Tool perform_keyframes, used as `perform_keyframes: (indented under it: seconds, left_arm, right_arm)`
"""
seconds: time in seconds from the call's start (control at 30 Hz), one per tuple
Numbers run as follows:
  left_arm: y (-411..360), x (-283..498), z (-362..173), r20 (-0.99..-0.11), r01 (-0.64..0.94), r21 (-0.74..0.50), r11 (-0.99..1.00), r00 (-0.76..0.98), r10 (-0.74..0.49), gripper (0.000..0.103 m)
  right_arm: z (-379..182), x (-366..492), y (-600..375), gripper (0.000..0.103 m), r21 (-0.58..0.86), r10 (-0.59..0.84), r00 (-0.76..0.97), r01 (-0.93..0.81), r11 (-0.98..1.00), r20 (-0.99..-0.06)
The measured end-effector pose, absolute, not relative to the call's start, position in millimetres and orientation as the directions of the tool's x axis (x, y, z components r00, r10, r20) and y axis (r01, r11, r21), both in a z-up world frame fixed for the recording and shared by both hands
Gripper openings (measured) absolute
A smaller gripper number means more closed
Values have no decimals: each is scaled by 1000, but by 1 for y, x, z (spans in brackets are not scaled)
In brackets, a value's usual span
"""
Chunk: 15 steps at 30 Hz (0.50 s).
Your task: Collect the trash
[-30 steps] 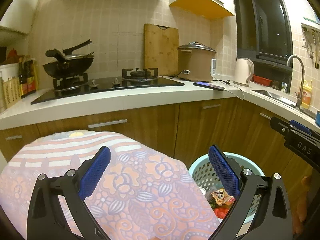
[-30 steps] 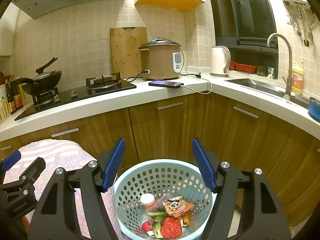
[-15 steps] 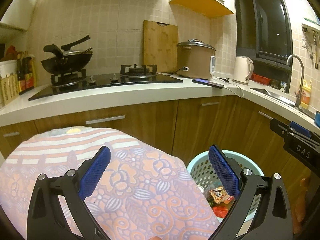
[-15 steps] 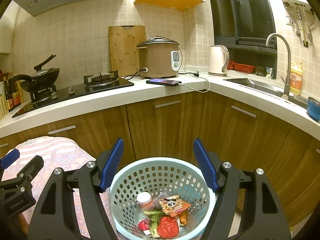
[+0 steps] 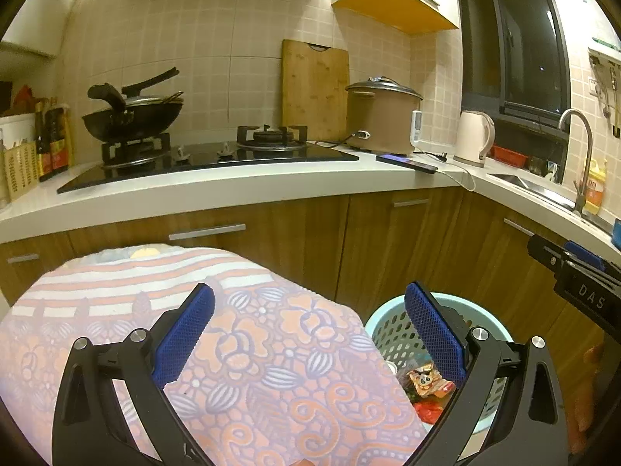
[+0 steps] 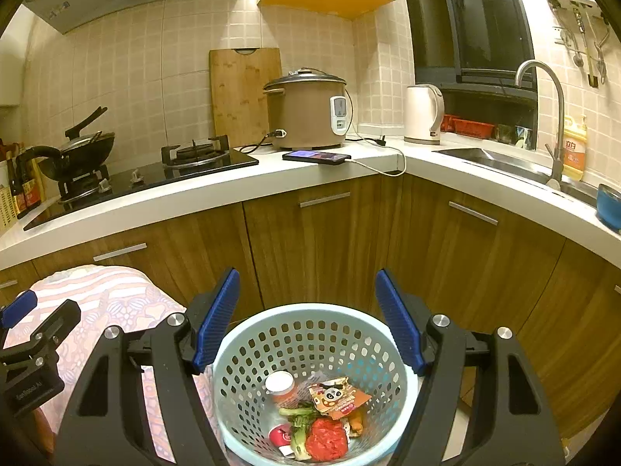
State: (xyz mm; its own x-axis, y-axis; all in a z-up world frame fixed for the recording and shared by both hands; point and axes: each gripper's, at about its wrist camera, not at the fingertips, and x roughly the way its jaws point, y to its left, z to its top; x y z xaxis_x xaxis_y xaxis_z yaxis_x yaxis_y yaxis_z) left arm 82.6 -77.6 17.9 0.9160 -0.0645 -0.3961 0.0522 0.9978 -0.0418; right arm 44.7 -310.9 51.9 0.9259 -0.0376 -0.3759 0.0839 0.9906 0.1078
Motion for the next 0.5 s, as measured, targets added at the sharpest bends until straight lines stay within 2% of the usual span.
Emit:
perform_keyframes:
  seconds: [0.5]
  left_arm:
    - [-79,82,18,-396,49,-48,998,916,-64,95]
  right_arm:
    - [52,44,-310,68,103,-34,927,78,992,-374]
